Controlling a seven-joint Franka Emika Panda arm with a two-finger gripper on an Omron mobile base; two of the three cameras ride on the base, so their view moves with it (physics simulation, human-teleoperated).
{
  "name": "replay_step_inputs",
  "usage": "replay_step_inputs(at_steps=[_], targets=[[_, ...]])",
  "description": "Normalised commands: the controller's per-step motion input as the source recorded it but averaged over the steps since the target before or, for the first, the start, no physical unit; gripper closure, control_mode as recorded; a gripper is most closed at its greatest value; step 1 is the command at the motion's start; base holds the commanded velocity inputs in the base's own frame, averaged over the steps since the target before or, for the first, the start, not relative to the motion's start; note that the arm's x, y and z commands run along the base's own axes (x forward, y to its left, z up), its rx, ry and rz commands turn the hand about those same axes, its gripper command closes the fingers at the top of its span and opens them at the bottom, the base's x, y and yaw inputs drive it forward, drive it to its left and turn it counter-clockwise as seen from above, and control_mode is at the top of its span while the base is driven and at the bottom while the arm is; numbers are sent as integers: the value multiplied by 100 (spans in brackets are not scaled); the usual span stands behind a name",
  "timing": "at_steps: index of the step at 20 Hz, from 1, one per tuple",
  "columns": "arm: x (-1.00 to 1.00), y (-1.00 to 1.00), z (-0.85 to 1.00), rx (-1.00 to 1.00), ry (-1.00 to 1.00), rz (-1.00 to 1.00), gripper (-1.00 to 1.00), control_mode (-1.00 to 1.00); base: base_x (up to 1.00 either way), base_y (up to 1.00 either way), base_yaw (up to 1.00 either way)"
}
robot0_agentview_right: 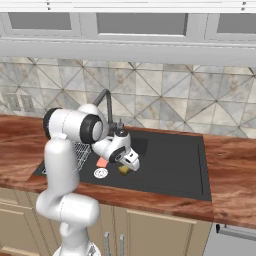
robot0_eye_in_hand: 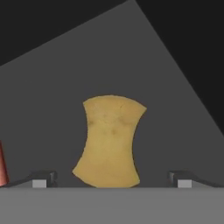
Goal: Pick up the bar soap and sponge from the sink, and place them back in the cabinet, and close the cabinet doors.
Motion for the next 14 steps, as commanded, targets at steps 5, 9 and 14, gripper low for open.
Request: replay_step_inputs(at_steps=[5, 9, 14], targets=[[14, 0, -14, 0, 0, 0, -100, -100, 0, 0, 0], [8, -5, -11, 0, 2, 0, -100, -100, 0, 0, 0], [6, -7, -15, 1, 2, 0, -100, -100, 0, 0, 0]])
